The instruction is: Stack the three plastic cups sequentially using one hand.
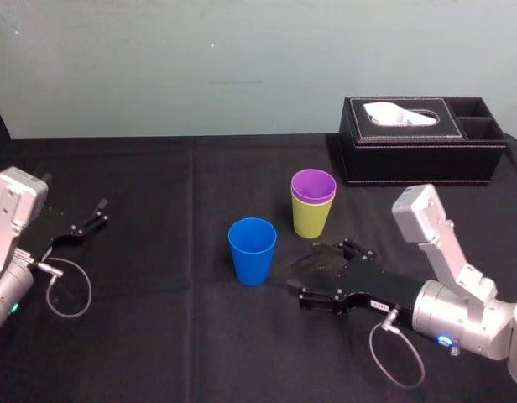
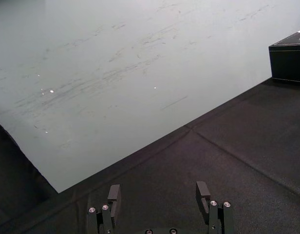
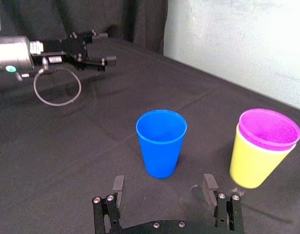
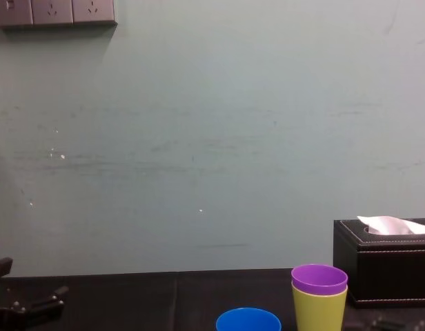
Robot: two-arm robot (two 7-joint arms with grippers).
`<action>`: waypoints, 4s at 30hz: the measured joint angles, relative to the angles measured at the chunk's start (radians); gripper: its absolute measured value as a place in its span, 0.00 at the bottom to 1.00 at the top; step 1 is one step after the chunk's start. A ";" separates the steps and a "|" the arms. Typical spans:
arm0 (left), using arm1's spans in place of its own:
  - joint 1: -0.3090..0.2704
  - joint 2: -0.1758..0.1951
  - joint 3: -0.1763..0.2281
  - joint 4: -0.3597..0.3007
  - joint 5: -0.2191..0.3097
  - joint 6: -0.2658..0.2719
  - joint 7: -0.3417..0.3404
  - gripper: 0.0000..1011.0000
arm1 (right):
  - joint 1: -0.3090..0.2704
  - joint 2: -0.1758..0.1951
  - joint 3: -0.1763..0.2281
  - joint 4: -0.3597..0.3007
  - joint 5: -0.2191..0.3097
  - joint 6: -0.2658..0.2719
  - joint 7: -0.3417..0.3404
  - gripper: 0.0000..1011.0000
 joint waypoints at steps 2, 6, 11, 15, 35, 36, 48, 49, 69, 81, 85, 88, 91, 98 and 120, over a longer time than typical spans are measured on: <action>0.000 0.000 0.000 0.000 0.000 0.000 0.000 1.00 | 0.005 -0.007 -0.008 0.012 -0.005 0.003 -0.002 0.99; 0.000 0.000 0.000 0.000 0.000 0.000 0.000 1.00 | 0.018 -0.024 -0.024 0.037 -0.015 0.008 -0.007 0.99; 0.000 0.000 0.000 0.000 0.000 0.000 0.000 1.00 | 0.037 -0.045 -0.040 0.067 -0.029 0.010 -0.011 0.99; 0.000 0.000 0.000 0.000 0.000 0.000 0.000 1.00 | 0.050 -0.057 -0.046 0.086 -0.036 0.011 -0.013 0.99; 0.000 0.000 0.000 0.000 0.000 0.000 0.000 1.00 | 0.131 -0.119 -0.081 0.148 -0.062 0.024 -0.007 0.99; 0.000 0.000 0.000 0.000 0.000 0.000 0.000 1.00 | 0.137 -0.124 -0.083 0.154 -0.065 0.025 -0.006 0.99; 0.000 0.000 0.000 0.000 0.000 0.000 0.000 1.00 | 0.177 -0.155 -0.099 0.200 -0.074 0.033 -0.001 0.99; 0.000 0.000 0.000 0.000 0.000 0.000 0.000 1.00 | 0.180 -0.157 -0.100 0.203 -0.074 0.033 -0.001 0.99; 0.000 0.000 0.000 0.000 0.000 0.000 0.000 1.00 | 0.228 -0.199 -0.121 0.268 -0.090 0.030 0.004 0.99; 0.000 0.000 0.000 0.000 0.000 0.000 0.000 1.00 | 0.244 -0.213 -0.130 0.289 -0.099 0.021 0.007 0.99; 0.000 0.000 0.000 0.000 0.000 0.000 0.000 1.00 | 0.243 -0.212 -0.129 0.287 -0.099 0.022 0.007 0.99; 0.000 0.000 0.000 0.000 0.000 0.000 0.000 1.00 | 0.242 -0.211 -0.128 0.286 -0.098 0.022 0.007 0.94; 0.000 0.000 0.000 0.000 0.000 0.000 0.000 1.00 | 0.241 -0.211 -0.128 0.285 -0.098 0.022 0.007 0.89; 0.000 0.000 0.000 0.000 0.000 0.000 0.000 1.00 | 0.240 -0.210 -0.127 0.283 -0.098 0.023 0.006 0.75; 0.000 0.000 0.000 0.000 0.000 0.000 0.000 1.00 | 0.206 -0.177 -0.099 0.195 -0.084 0.040 -0.009 0.71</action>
